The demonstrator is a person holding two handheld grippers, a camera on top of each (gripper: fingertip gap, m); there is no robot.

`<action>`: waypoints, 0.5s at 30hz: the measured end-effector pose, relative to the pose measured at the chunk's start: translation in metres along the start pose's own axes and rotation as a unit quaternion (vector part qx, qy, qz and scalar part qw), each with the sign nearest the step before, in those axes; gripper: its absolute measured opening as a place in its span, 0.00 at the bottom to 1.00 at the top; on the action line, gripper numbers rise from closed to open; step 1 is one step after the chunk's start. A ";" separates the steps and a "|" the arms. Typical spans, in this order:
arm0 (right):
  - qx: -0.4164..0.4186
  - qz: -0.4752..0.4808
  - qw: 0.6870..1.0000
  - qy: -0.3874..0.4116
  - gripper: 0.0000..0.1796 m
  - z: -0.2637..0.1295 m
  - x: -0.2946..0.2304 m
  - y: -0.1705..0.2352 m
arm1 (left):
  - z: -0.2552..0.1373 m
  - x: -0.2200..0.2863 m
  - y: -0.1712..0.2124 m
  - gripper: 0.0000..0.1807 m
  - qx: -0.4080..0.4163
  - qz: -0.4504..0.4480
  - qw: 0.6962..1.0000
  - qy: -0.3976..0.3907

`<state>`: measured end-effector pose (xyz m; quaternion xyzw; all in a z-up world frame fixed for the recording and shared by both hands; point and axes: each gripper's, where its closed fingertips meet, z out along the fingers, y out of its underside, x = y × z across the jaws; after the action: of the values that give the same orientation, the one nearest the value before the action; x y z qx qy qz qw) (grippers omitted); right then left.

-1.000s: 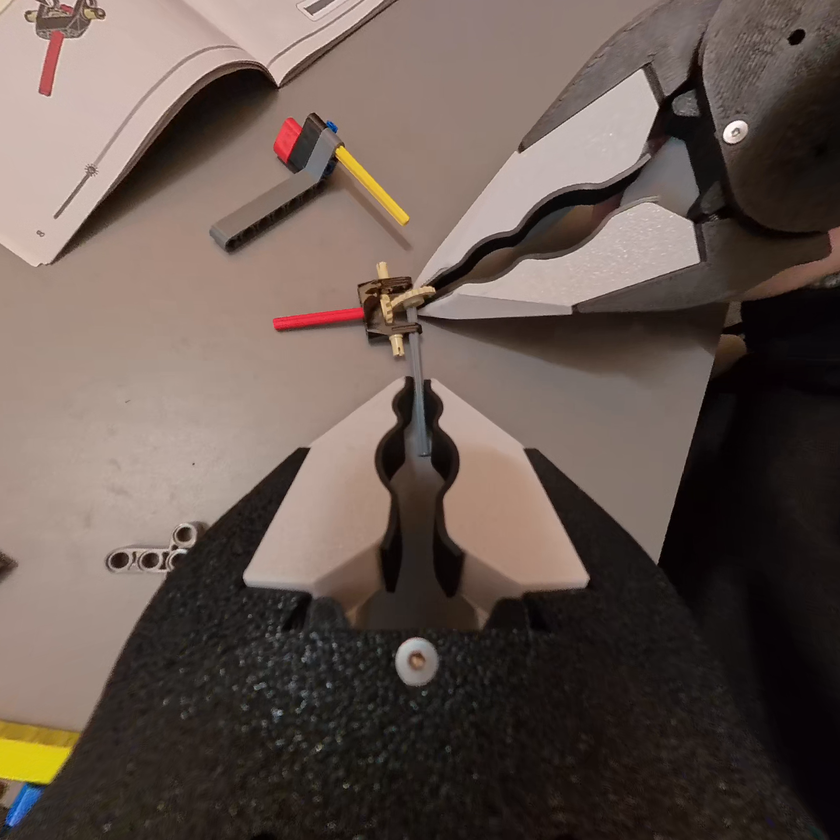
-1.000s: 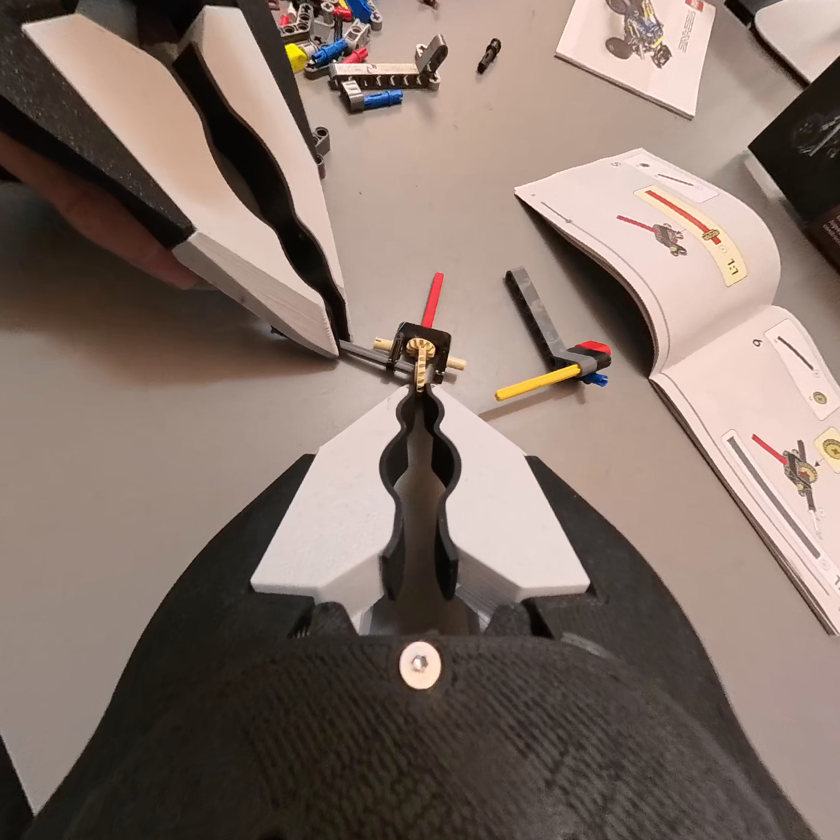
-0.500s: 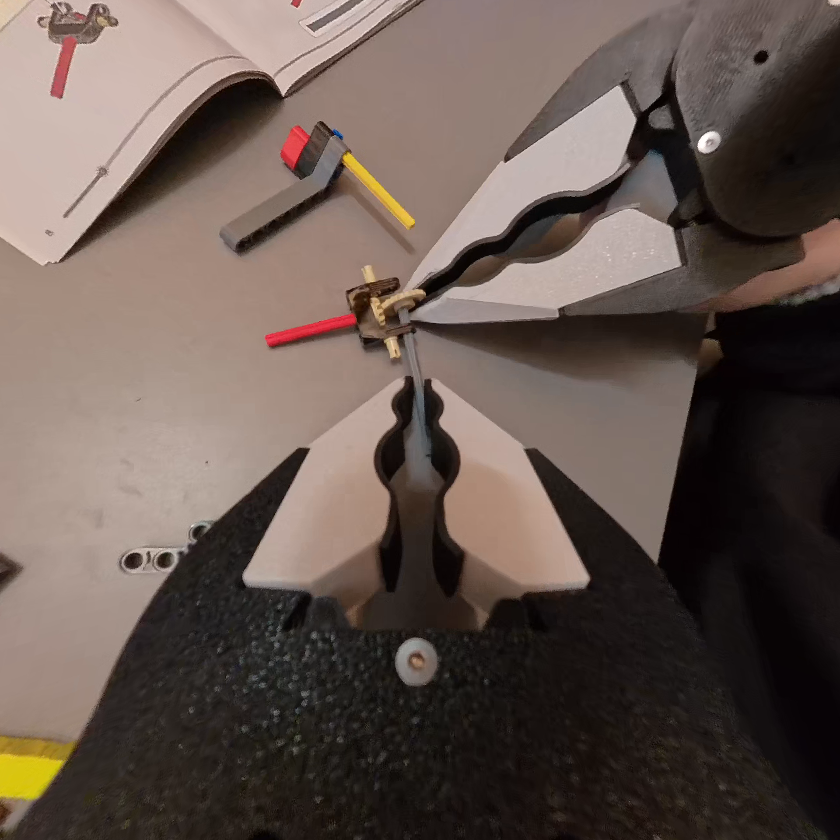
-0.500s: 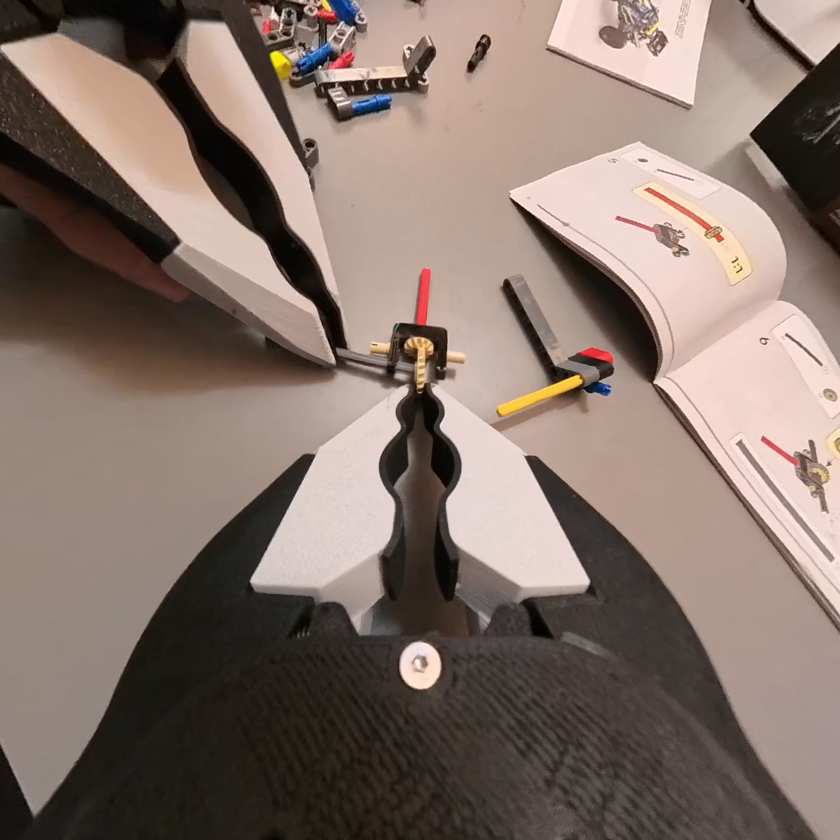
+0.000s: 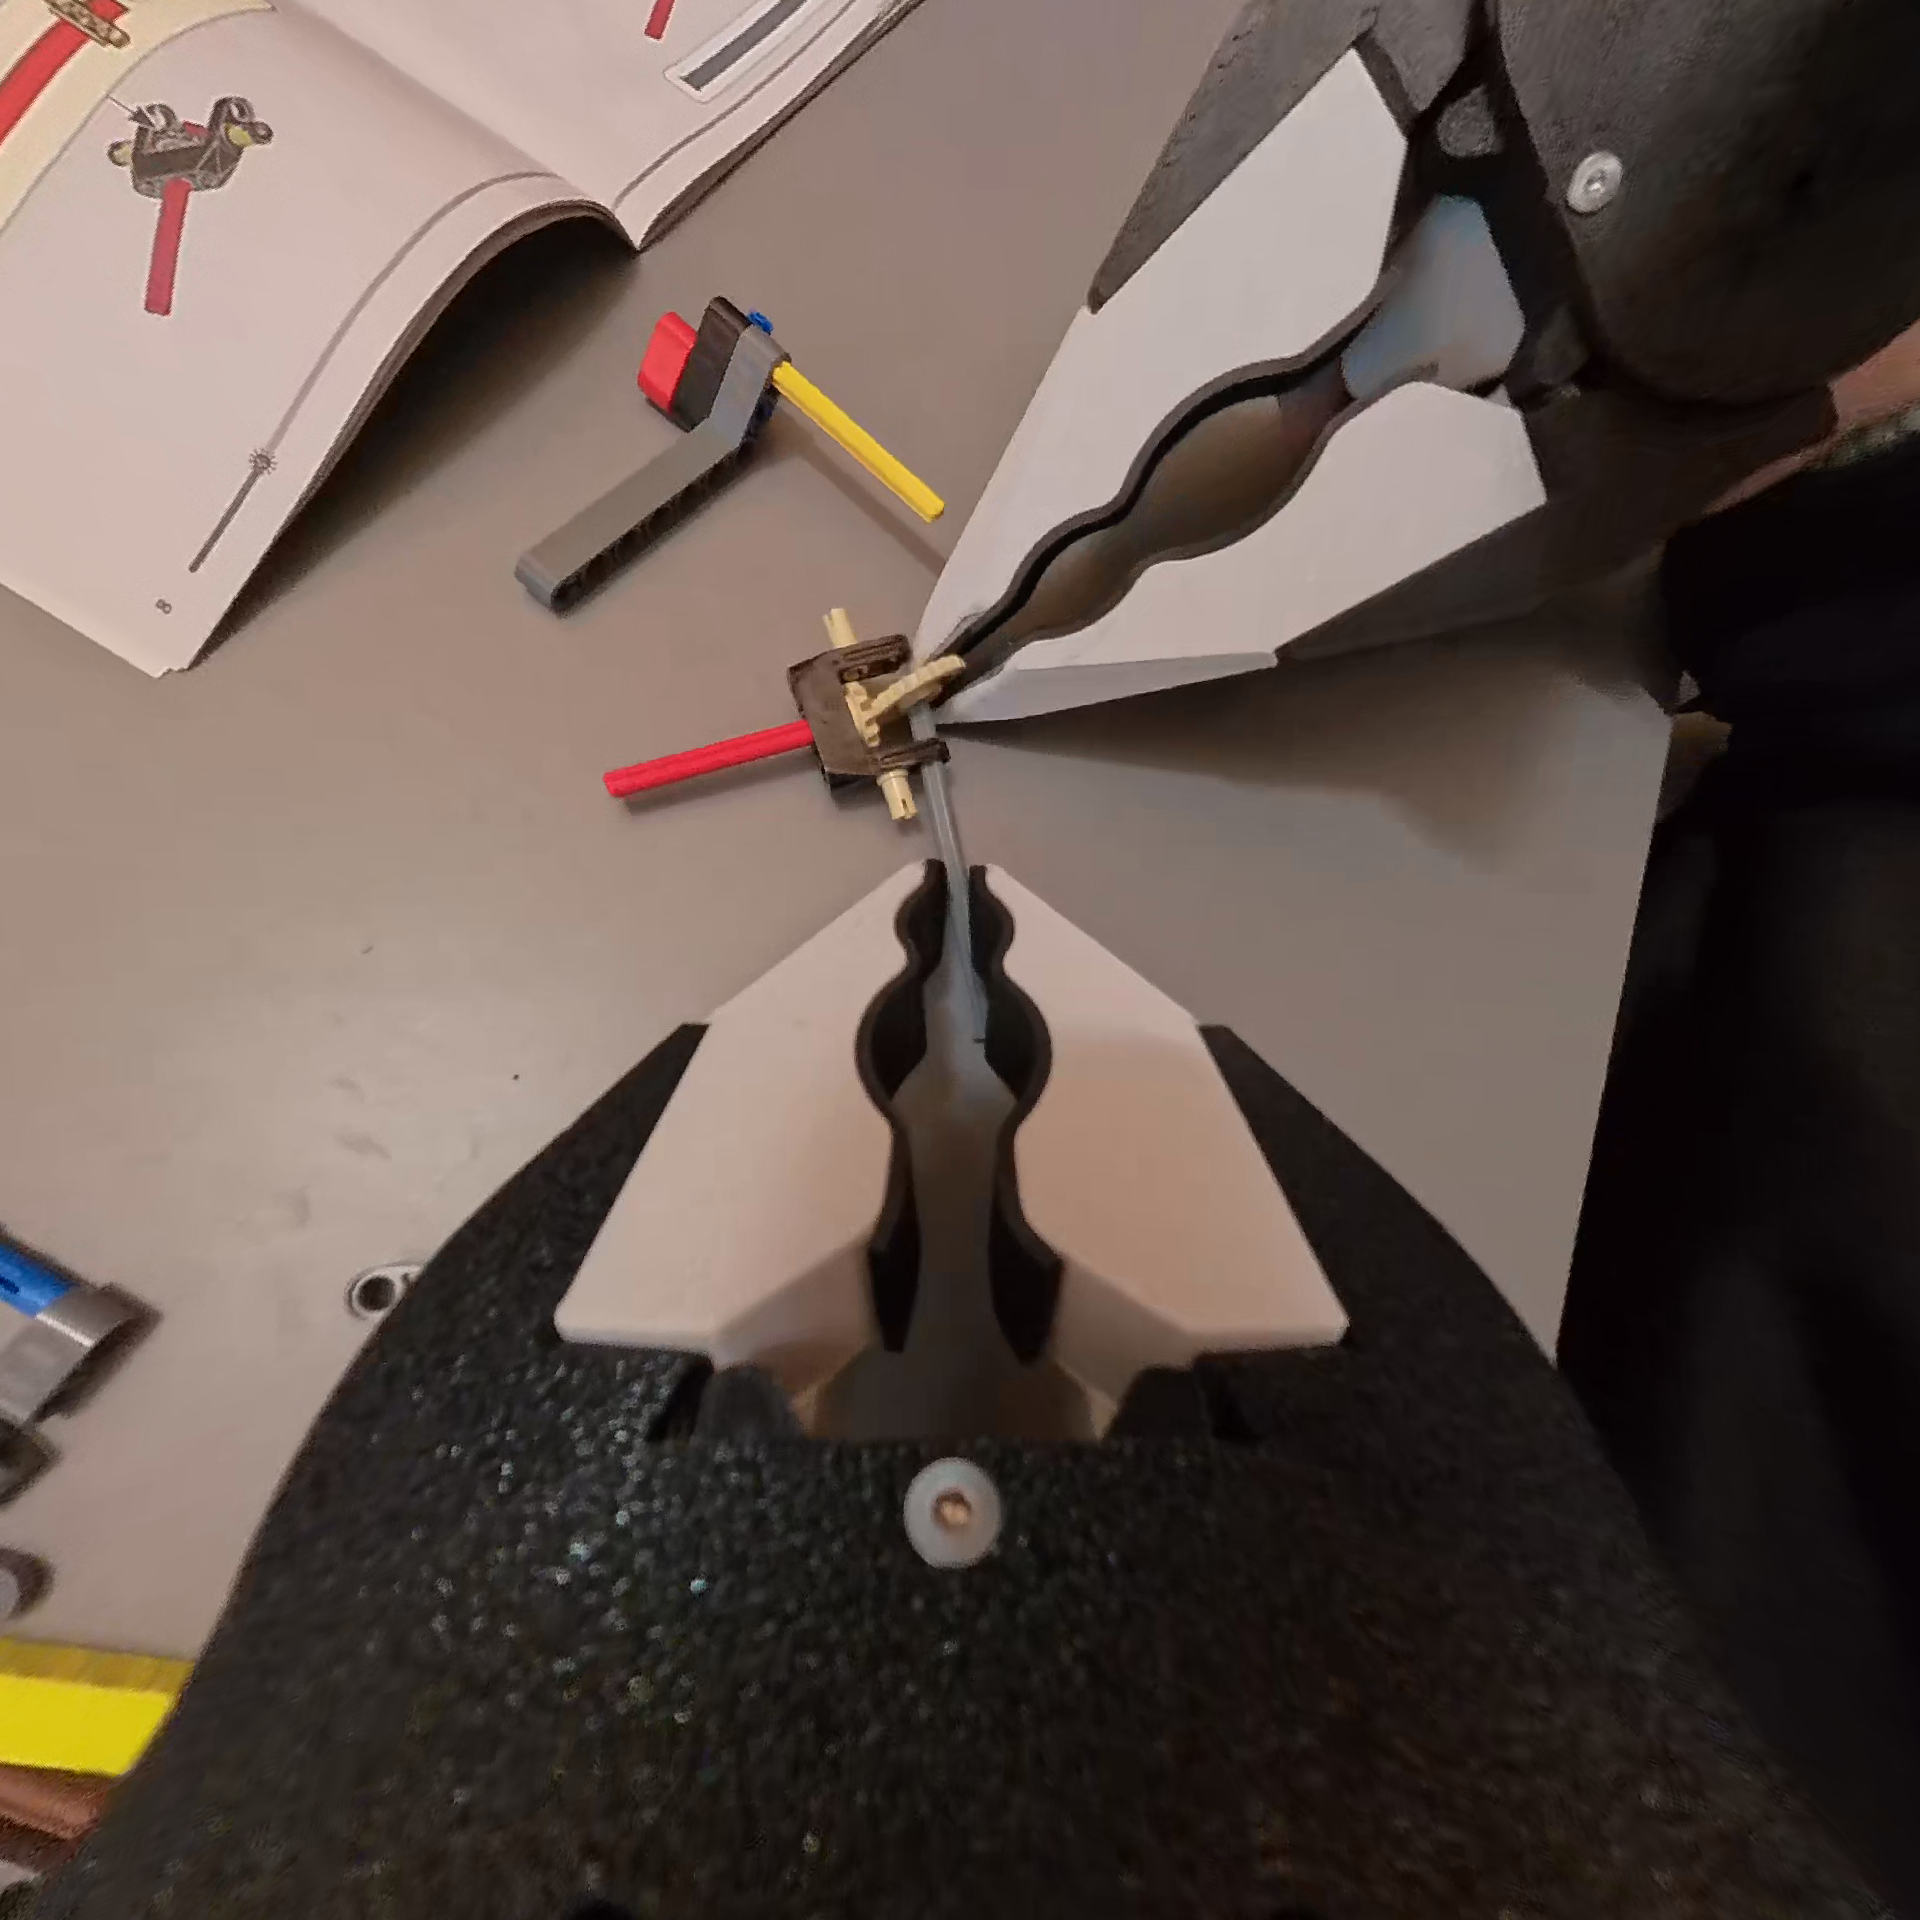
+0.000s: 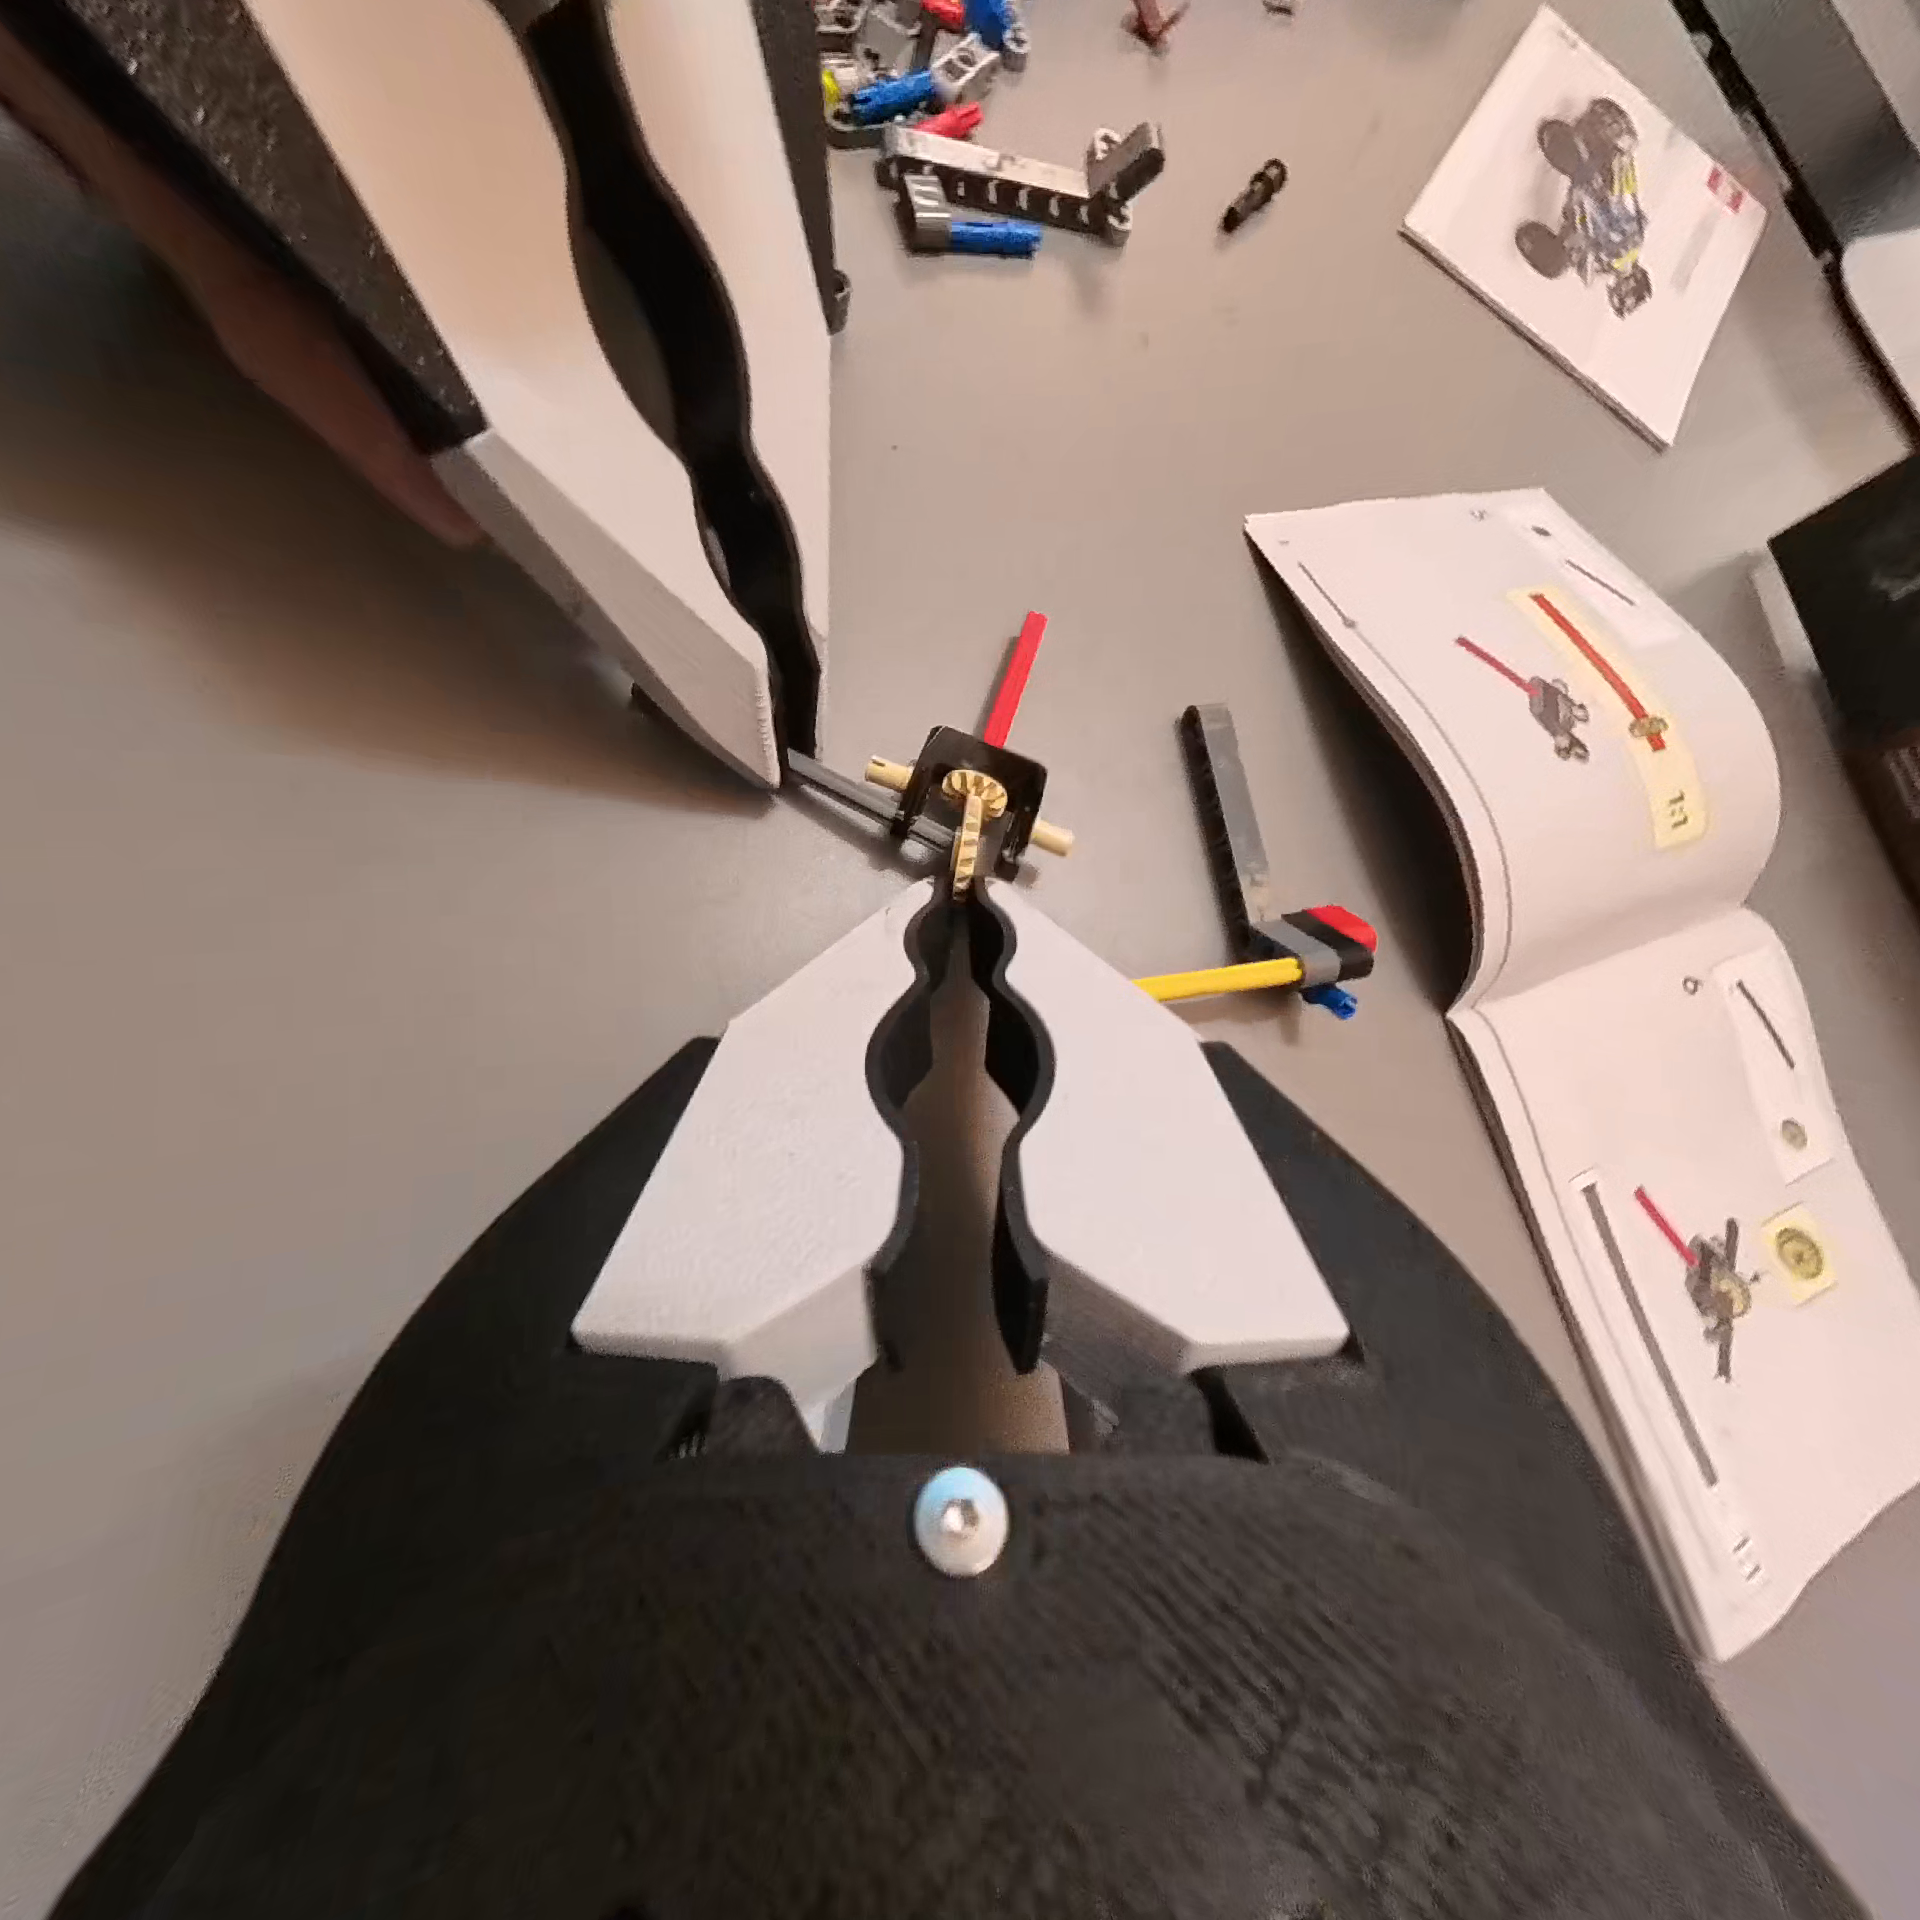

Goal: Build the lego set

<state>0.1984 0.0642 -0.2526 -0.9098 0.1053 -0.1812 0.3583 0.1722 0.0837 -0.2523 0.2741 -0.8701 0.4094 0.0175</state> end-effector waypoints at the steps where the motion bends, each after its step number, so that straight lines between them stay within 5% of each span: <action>1: 0.003 -0.010 1.000 -0.006 0.01 0.000 0.000 0.000 | -0.001 -0.001 0.000 0.01 0.001 0.002 1.000 -0.002; 7: 0.014 0.036 0.999 -0.012 0.01 0.003 0.000 -0.003 | -0.001 -0.002 0.000 0.01 0.003 0.013 1.000 -0.003; 15: 0.001 -0.060 0.998 -0.011 0.01 0.005 0.000 -0.004 | -0.003 -0.003 0.002 0.02 0.003 0.043 0.999 0.003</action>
<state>0.2008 0.0702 -0.2525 -0.9161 0.0467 -0.1928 0.3486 0.1734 0.0885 -0.2520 0.2350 -0.8796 0.4135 0.0013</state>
